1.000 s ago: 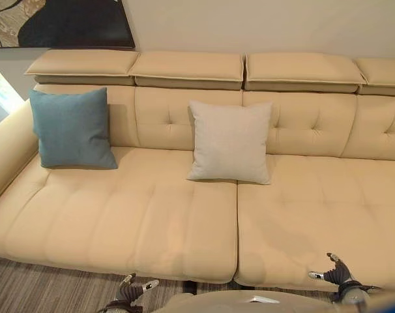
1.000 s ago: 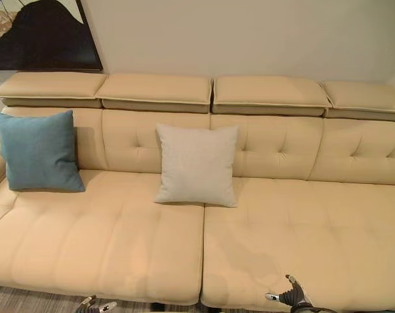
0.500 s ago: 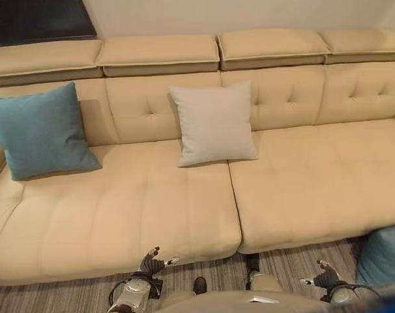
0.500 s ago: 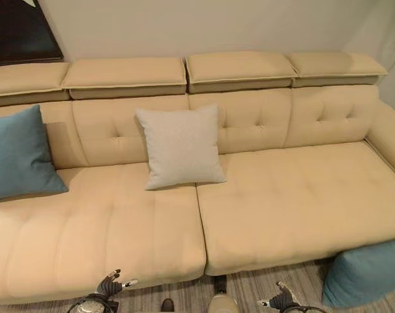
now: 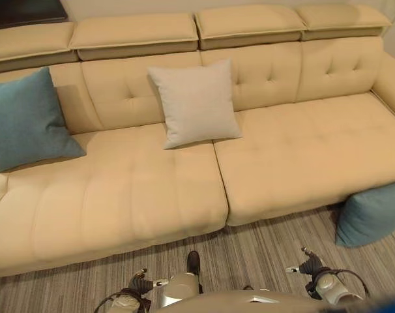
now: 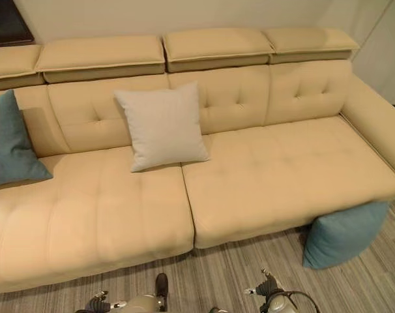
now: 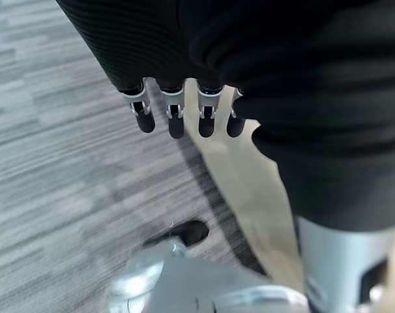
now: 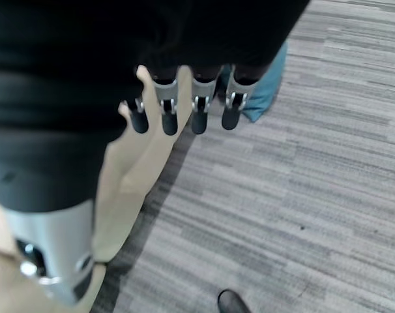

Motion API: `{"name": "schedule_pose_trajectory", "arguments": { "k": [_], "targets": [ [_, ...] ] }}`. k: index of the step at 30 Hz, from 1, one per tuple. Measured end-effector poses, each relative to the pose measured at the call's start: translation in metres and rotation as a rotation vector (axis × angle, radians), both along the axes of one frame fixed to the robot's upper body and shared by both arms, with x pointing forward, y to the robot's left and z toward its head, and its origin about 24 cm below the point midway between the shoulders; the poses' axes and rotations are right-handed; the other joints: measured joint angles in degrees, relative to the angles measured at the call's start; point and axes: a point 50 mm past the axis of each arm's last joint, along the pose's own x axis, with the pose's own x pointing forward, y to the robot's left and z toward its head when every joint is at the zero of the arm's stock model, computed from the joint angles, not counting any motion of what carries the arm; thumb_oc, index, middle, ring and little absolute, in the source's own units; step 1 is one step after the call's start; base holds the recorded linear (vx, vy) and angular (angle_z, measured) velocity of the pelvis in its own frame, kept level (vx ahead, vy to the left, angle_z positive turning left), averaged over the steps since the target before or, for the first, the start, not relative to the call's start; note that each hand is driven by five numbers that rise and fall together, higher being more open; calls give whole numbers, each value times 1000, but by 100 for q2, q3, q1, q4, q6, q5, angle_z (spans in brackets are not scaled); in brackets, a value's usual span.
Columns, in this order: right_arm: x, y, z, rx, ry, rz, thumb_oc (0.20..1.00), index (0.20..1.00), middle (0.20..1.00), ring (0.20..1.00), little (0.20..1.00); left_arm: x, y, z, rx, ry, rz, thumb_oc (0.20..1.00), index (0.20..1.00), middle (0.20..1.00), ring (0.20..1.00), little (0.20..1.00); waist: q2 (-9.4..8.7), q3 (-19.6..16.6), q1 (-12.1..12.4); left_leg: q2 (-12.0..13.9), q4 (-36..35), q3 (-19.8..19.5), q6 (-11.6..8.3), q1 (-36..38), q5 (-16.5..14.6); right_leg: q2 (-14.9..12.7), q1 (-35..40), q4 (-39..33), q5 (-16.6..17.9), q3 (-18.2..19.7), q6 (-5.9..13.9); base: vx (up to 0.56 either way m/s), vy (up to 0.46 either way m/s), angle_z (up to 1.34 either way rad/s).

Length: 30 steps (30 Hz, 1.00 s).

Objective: Pick up all the scattered cushions and arrange them neatly on the sofa.

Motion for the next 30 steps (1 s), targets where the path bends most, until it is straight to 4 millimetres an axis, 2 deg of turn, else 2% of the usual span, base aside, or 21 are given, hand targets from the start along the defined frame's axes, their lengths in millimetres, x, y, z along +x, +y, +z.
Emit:
{"name": "schedule_pose_trajectory", "arguments": {
  "k": [1,2,3,6,8,11,12,13,14,17,18,20,22,23,24,25,26,27,28,29,30],
  "targets": [
    [-2,-2,0,-5,4,-2,1000,1000,1000,1000,1000,4,0,1,0,-10,-2,1000,1000,1000,1000,1000,-2,-6,-1,72,62,-134,-201,-74,146,66,-32,-8,29,-9,-110,-172,-65,2],
    [-4,-8,1,-21,8,-7,1000,1000,1000,1000,1000,12,-3,2,-5,-30,-9,1000,1000,1000,1000,1000,-50,-20,-63,77,222,-382,-610,-279,444,61,-126,-61,105,-36,-332,-202,-38,-5],
    [-5,-13,2,-36,8,-9,1000,1000,1000,1000,1000,13,-5,2,-10,-32,-12,1000,1000,1000,1000,1000,-75,-4,-105,29,331,-507,-648,-329,438,35,-141,-160,224,-23,-418,-231,-24,-8],
    [-16,-24,2,-78,44,-19,1000,1000,1000,1000,1000,26,-16,4,-30,-68,-58,1000,1000,1000,1000,1000,14,-11,-158,-246,556,-1133,-618,-351,77,-21,-409,-148,469,173,-466,-156,17,-32],
    [-18,-24,2,-84,58,-18,1000,1000,1000,1000,1000,36,-20,5,-39,-89,-66,1000,1000,1000,1000,1000,-60,39,-233,-449,606,-1574,-588,-263,-87,-104,-491,-166,622,329,-441,-147,87,-42],
    [-13,-24,3,-88,52,-18,1000,1000,1000,1000,1000,37,-26,4,-54,-90,-66,1000,1000,1000,1000,1000,-108,142,-258,-478,430,-1951,-520,183,-382,-108,-532,-235,779,814,-325,-123,134,-82],
    [-11,-27,4,-98,48,-19,1000,1000,1000,1000,1000,43,-29,5,-60,-104,-70,1000,1000,1000,1000,1000,-57,174,-377,-481,429,-2206,-502,226,-618,-127,-509,-445,946,919,-238,-108,193,-72],
    [-11,-28,5,-103,47,-19,1000,1000,1000,1000,1000,45,-31,6,-66,-110,-72,1000,1000,1000,1000,1000,-15,192,-422,-491,431,-2217,-451,226,-738,-136,-523,-489,985,952,-220,-146,215,-46],
    [-9,-30,6,-110,44,-21,1000,1000,1000,1000,1000,55,-36,8,-76,-134,-83,1000,1000,1000,1000,1000,65,243,-492,-517,384,-2174,-238,226,-921,-172,-587,-517,1056,1023,-135,-167,235,-32],
    [-6,-18,2,-81,42,-20,1000,1000,1000,1000,1000,72,-39,14,-76,-174,-101,1000,1000,1000,1000,1000,-93,376,-572,-1002,349,-1953,127,147,-829,-630,-966,-434,1147,1138,-47,-186,216,-80],
    [-4,-10,0,-65,32,-26,1000,1000,1000,1000,1000,71,-39,14,-69,-167,-121,1000,1000,1000,1000,1000,-167,400,-536,-1172,487,-1871,317,10,-893,-827,-1105,-390,1380,1278,192,-178,123,-99],
    [-8,2,-4,-33,42,-24,1000,1000,1000,1000,1000,75,-39,15,-63,-173,-141,1000,1000,1000,1000,1000,-158,433,-583,-1203,487,-1495,462,12,-817,-897,-1245,-375,1219,1179,489,-297,158,-91],
    [-9,13,-8,2,44,-31,1000,1000,1000,1000,1000,69,-28,14,-38,-157,-133,1000,1000,1000,1000,1000,-229,487,-438,-1169,419,-947,648,20,-718,-958,-1542,-56,1248,899,635,-230,111,-131],
    [-6,12,-7,-8,35,-47,1000,1000,1000,1000,1000,63,-25,13,-35,-145,-115,1000,1000,1000,1000,1000,-101,557,-333,-982,340,-550,734,48,-660,-1076,-1720,383,1094,-223,553,-119,62,-168],
    [-12,-2,-5,-45,64,-57,1000,1000,1000,1000,1000,56,-22,11,-33,-124,-94,1000,1000,1000,1000,1000,14,571,-226,-871,251,-418,782,105,-704,-1068,-1690,659,1065,-723,578,-137,58,-123],
    [-18,-13,-4,-71,79,-67,1000,1000,1000,1000,1000,50,-18,9,-33,-113,-64,1000,1000,1000,1000,1000,67,566,-278,-813,218,-363,827,157,-684,-1057,-1554,1073,885,-723,573,-91,14,-97],
    [-26,-20,-4,-87,102,-78,1000,1000,1000,1000,1000,39,-11,7,-22,-92,-30,1000,1000,1000,1000,1000,78,521,-218,-738,79,-202,785,287,-623,-952,-1474,1808,576,-472,577,-135,-30,-53],
    [-28,-19,-4,-79,97,-77,1000,1000,1000,1000,1000,28,-2,6,-1,-55,-19,1000,1000,1000,1000,1000,47,430,-196,-706,6,-207,651,254,-586,-794,-1222,1807,98,-139,593,-224,-98,-48],
    [-34,-17,-7,-72,115,-80,1000,1000,1000,1000,1000,22,0,5,5,-39,-13,1000,1000,1000,1000,1000,-23,420,-207,-706,1,-163,643,218,-501,-765,-1009,1417,50,-190,517,-245,-140,-29],
    [-30,-13,-7,-60,107,-78,1000,1000,1000,1000,1000,17,1,3,6,-23,-10,1000,1000,1000,1000,1000,-24,416,-96,-576,18,140,659,130,-315,-807,-978,1584,-208,-564,254,-153,-212,-52],
    [-28,-9,-8,-52,109,-67,1000,1000,1000,1000,1000,9,2,1,8,-4,-4,1000,1000,1000,1000,1000,-12,380,84,-442,-14,355,579,168,-287,-868,-1128,2191,-443,-910,263,-41,-204,-105]
  ]
}}
